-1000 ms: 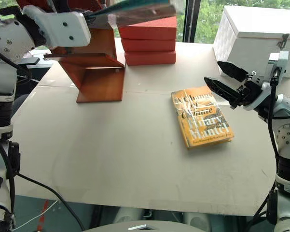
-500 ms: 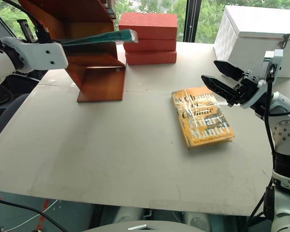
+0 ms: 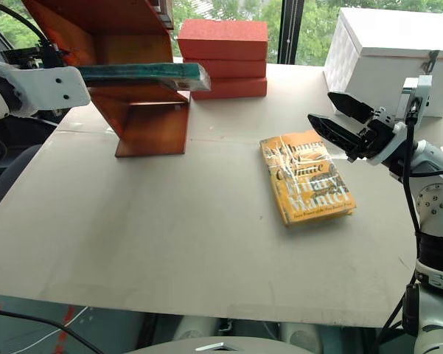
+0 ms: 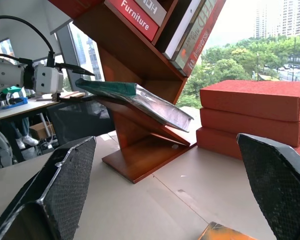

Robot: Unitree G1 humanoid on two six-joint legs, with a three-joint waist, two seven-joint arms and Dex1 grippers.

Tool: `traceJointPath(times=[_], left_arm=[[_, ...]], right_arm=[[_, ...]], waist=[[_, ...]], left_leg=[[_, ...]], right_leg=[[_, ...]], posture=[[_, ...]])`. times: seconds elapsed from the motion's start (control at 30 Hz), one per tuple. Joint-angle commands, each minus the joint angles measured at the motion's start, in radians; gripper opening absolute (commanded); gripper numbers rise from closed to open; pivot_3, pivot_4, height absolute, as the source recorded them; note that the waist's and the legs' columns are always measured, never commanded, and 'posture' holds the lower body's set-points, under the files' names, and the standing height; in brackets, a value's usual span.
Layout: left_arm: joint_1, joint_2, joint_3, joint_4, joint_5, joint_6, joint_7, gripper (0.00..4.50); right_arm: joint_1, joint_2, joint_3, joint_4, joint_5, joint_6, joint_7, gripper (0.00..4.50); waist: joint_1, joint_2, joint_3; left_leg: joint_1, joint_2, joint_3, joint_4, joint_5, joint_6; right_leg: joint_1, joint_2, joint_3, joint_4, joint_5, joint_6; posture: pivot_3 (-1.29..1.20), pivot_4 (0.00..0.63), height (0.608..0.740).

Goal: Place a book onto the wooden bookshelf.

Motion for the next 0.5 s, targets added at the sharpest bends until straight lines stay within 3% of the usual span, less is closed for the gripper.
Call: traceJointPath(times=[0.03,0.2,0.37,0.5], left_arm=[[0.009,-0.001,0.102,-0.086,-0.060,0.070,0.007,4.44],[0.102,-0.089,0.241,-0.277,-0.260,0.226,-0.054,4.44],[0.221,-0.312,0.389,-0.532,-0.631,0.504,-0.055,4.44],[0.442,-0.478,0.470,-0.717,-0.958,0.786,-0.023,4.44]], right_arm=[[0.022,-0.028,-0.048,-0.017,-0.003,-0.014,0.019,4.50],[0.164,-0.078,-0.088,-0.002,-0.061,-0.052,0.067,4.50],[0.300,-0.082,-0.158,0.017,-0.084,-0.092,0.081,4.50],[0.409,-0.080,-0.149,0.037,-0.207,-0.210,0.094,4.50]], waist=[[0.003,0.000,0.000],[0.005,0.000,0.000],[0.002,0.000,0.000],[-0.008,0.001,-0.001]], left_leg=[[0.000,0.000,0.000,0.000,0.000,0.000],[-0.005,0.000,-0.003,0.002,0.000,0.000],[-0.006,-0.001,-0.003,0.004,0.000,0.000],[0.000,0.000,-0.002,0.004,0.000,0.000]], right_leg=[[0.000,0.000,0.000,0.000,0.000,0.000],[-0.001,-0.001,-0.003,-0.002,0.000,0.000],[-0.001,-0.003,-0.004,0.000,0.000,0.001],[0.001,-0.003,-0.001,0.002,0.000,0.001]], posture=[[0.00,0.150,0.718],[0.00,0.150,0.718],[0.00,0.150,0.718],[0.00,0.150,0.718]])
